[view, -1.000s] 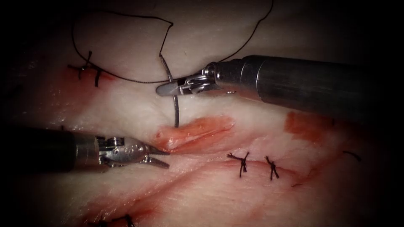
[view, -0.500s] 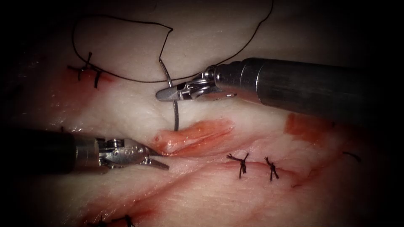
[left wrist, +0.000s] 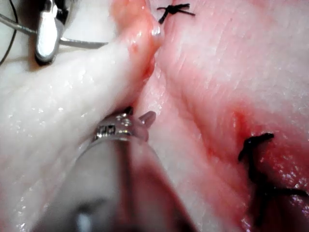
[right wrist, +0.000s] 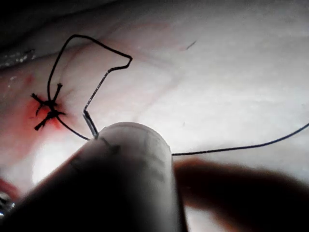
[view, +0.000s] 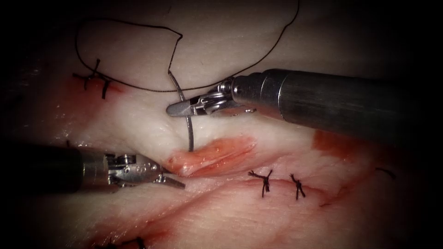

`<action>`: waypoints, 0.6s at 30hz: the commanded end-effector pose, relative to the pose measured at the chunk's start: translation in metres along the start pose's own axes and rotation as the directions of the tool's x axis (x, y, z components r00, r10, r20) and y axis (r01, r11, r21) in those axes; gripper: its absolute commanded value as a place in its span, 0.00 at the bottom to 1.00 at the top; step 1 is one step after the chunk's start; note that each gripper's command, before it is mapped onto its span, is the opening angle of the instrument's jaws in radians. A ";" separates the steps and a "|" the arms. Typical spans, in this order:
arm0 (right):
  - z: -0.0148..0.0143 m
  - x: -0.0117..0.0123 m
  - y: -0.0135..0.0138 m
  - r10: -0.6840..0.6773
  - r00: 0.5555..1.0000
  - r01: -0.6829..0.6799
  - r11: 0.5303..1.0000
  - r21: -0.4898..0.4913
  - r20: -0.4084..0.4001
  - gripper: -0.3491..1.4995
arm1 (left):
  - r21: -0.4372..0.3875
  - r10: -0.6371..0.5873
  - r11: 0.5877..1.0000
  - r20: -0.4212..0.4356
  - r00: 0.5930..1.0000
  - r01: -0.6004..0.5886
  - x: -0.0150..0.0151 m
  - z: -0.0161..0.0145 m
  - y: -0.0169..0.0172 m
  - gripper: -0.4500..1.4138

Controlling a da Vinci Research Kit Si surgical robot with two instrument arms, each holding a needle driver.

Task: Wound Closure
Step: Pass the needle through the top of the wound.

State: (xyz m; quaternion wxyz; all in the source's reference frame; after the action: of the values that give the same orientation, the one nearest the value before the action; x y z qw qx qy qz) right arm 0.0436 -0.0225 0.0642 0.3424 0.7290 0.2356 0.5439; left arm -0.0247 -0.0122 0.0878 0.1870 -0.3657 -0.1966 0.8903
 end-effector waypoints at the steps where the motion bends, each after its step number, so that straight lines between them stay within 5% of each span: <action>1: 0.0009 0.0003 -0.0004 0.001 1.000 -0.001 1.000 -0.001 0.008 0.00 | 0.000 0.001 1.000 -0.001 1.000 -0.001 0.0002 0.0008 -0.0002 0.43; 18: 0.0021 -0.0024 -0.0001 0.033 0.998 -0.034 0.999 0.009 0.049 0.00 | -0.001 0.001 1.000 -0.001 1.000 -0.001 0.0002 0.0007 -0.0002 0.43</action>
State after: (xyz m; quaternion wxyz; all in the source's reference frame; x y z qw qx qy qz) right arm 0.0440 -0.0253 0.0622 0.3338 0.7479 0.2146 0.5321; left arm -0.0247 -0.0122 0.0878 0.1869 -0.3657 -0.1968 0.8903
